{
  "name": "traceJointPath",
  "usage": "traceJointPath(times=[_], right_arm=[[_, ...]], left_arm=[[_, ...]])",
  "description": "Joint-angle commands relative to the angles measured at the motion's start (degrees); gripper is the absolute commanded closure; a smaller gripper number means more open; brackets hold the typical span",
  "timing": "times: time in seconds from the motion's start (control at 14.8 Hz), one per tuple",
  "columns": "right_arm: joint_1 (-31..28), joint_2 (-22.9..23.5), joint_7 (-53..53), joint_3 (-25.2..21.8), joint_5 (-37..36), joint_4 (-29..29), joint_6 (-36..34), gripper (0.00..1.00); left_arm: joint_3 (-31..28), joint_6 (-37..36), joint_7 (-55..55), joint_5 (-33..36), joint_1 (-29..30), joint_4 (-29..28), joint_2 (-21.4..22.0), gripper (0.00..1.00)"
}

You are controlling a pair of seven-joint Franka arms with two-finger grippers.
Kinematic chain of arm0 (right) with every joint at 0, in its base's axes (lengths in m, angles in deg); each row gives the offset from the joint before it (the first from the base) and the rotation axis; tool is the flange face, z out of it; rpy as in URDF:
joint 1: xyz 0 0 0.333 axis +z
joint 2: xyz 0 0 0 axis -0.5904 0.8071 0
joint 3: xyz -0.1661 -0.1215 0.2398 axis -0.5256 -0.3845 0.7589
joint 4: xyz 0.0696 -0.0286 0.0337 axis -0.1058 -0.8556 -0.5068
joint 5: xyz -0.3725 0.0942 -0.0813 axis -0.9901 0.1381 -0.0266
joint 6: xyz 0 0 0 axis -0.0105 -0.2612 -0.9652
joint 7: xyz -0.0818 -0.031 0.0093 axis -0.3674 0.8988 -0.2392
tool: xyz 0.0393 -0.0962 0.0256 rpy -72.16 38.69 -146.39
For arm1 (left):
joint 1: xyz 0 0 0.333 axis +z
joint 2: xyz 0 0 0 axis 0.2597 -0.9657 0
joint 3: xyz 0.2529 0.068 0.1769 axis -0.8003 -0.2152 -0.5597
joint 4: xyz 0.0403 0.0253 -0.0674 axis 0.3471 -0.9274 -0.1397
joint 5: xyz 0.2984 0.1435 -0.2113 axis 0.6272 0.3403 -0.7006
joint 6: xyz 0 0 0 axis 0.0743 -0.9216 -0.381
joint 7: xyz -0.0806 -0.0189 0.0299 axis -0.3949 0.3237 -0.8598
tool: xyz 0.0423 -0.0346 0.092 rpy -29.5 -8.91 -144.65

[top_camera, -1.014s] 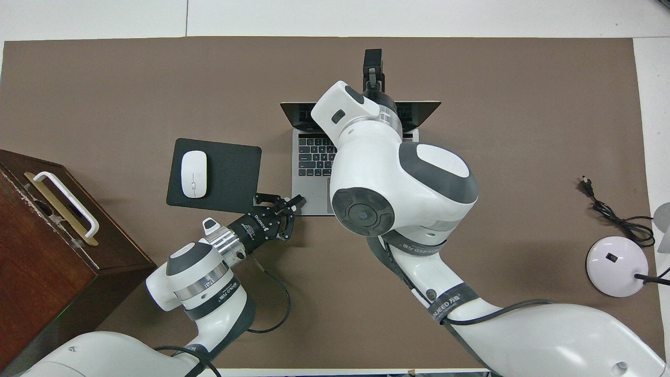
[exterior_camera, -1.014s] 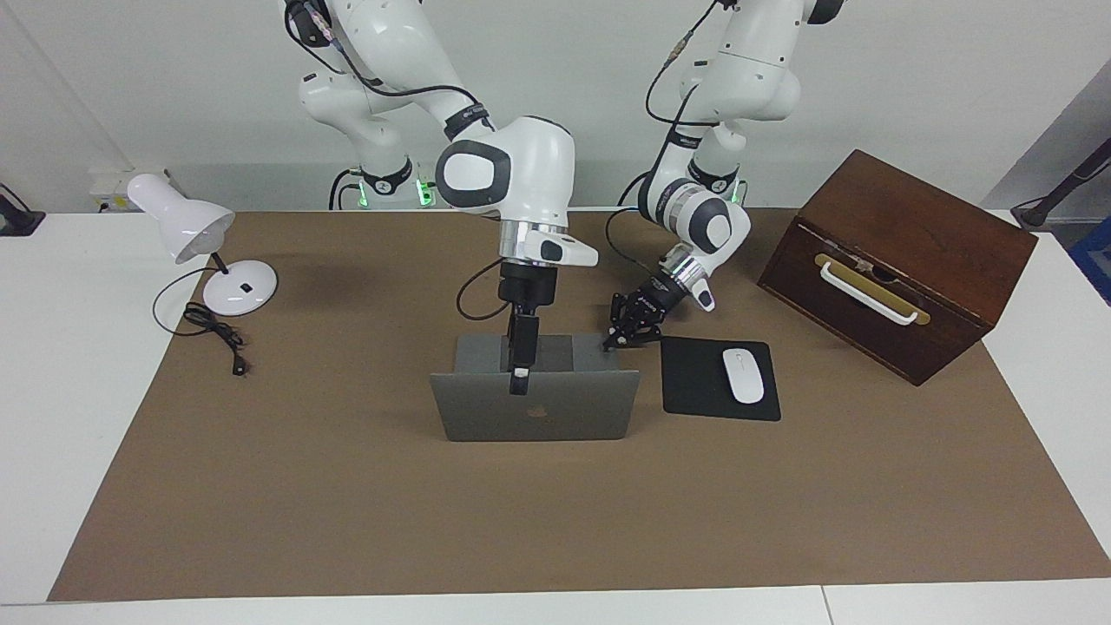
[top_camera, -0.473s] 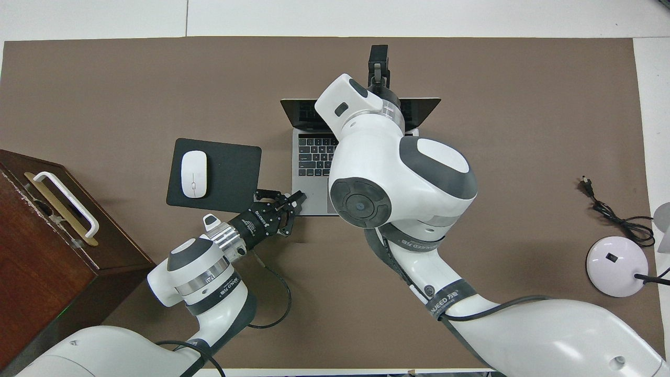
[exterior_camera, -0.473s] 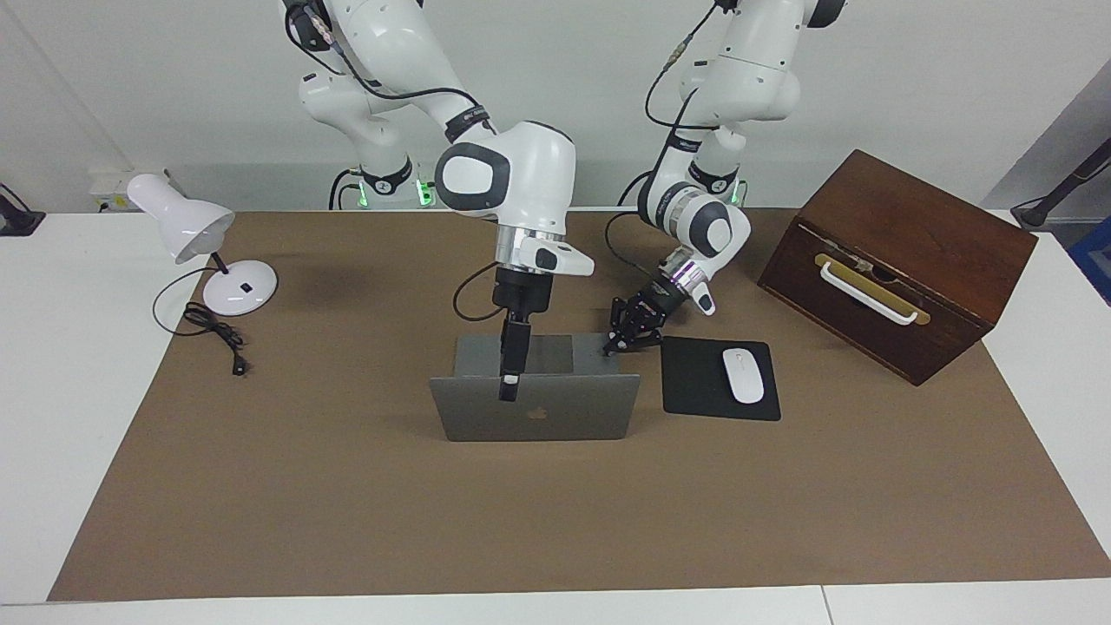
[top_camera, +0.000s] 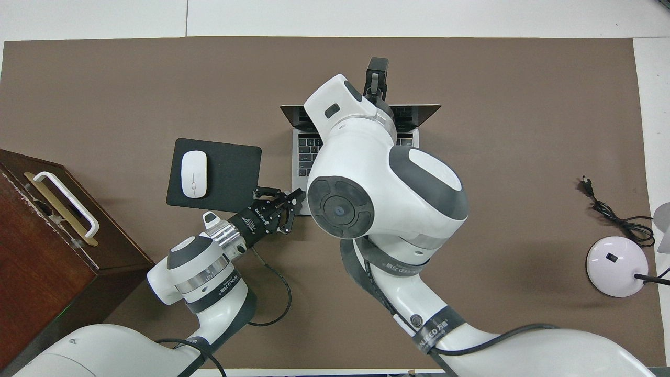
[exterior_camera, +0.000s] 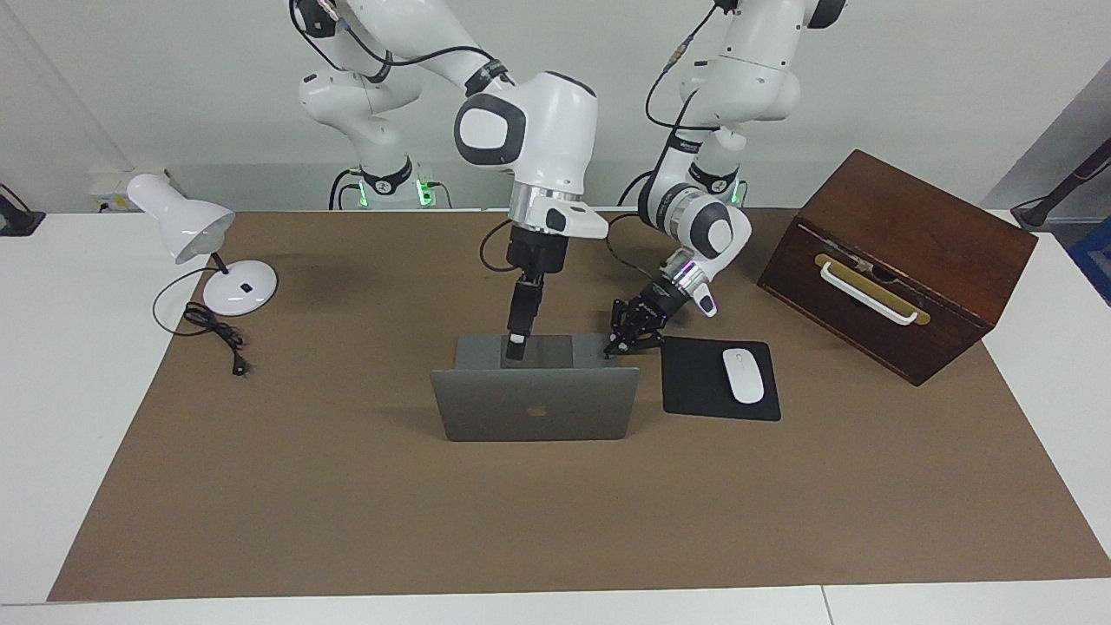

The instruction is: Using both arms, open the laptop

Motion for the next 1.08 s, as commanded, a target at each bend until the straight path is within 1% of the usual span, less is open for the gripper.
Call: traceJointPath(times=[0.0, 0.2, 0.41, 0.47, 0.61, 0.81, 1.01], right_arm=[[-0.4, -3.6, -0.8, 1.0, 4.6, -0.4, -3.2, 0.00], [-0.7, -8.0, -0.9, 1.1, 11.7, -0.4, -6.2, 0.00], [-2.2, -13.0, -1.1, 0.4, 20.0, -0.1, -9.4, 0.00], [-3.6, -14.4, -1.1, 0.5, 22.6, -0.1, -10.1, 0.00], [-6.5, -17.0, -1.9, 0.4, 29.0, 0.0, -11.4, 0.00], [-10.5, -20.5, -7.3, 0.4, 33.3, 0.0, -13.7, 0.00], [-14.3, -23.7, -11.1, -1.0, 40.0, 0.0, -16.9, 0.00]], left_arm=[[0.1, 1.5, -1.1, -0.7, 0.2, 1.3, -0.5, 1.00], [0.1, 3.0, -1.1, -0.6, 0.1, 1.8, -0.1, 1.00], [0.1, 4.8, -1.1, -0.5, 0.1, 2.5, 1.5, 1.00], [0.1, 6.6, -1.1, 0.0, 0.1, 3.1, 2.3, 1.00], [0.2, 9.7, -0.9, 2.9, 0.4, 4.9, 3.2, 1.00], [0.2, 10.3, -0.9, 4.3, 0.7, 5.1, 4.4, 1.00], [0.2, 13.3, -0.8, 9.3, 1.6, 7.9, 4.7, 1.00]])
